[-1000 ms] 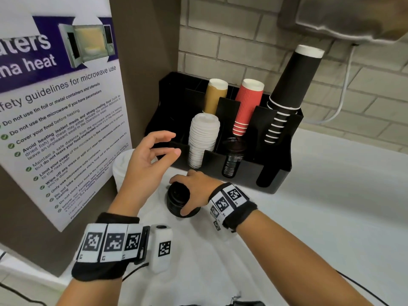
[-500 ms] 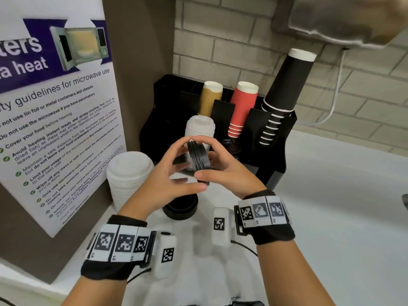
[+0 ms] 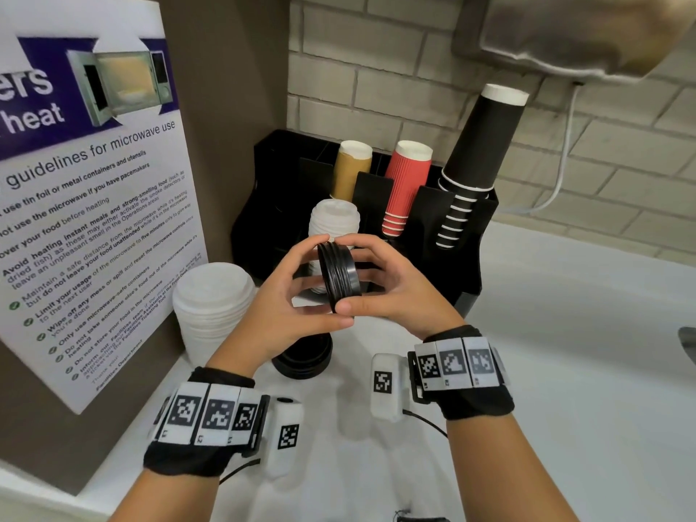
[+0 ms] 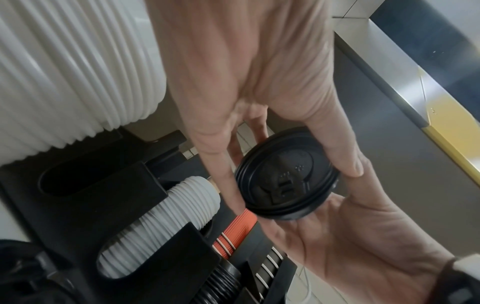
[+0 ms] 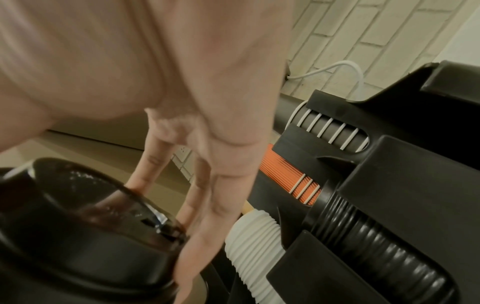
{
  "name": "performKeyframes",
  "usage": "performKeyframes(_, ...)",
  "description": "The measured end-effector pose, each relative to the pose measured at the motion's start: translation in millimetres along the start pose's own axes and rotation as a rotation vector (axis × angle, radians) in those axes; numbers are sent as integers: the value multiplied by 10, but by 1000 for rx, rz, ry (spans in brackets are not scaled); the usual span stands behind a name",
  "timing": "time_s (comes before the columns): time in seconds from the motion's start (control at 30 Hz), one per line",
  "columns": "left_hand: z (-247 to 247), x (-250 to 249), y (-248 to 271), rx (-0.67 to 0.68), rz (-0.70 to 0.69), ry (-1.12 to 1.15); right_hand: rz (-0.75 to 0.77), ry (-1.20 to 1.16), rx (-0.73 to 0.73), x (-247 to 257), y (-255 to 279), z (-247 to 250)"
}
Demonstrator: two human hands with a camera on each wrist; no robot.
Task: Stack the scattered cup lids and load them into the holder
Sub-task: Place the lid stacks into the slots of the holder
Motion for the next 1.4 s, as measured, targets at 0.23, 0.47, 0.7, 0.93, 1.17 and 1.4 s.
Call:
performKeyframes(0.23,6,32,-11,3,9,4,28,9,-21,-10,-24,-33)
performKeyframes(0.47,203,-43,-24,-136,-7,1,38,236,-253,23,-253,576)
performKeyframes(0.7,409,-165,12,-270,-38,-48,-201,924,-109,-216,-714,1059)
performKeyframes(0.93,381,-130,24,-261,-19,-64,-308,1087,83,-456,-868,891)
performKeyframes(1.17,418,-125,52,-285,1,-88,-331,1076,102,-577,-755,875)
performKeyframes(1.4,388,-105,58,-281,25,-103,-299,1238,18,-545,-666,780)
Point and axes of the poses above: each hand's wrist, its own y-axis away from the middle knuckle, its own z-axis out of the back of the hand, x = y × z, the point moved 7 cm from there along -y, towards the middle knuckle, and after that the axes turned 1 degree about x, right-handed, at the moved point
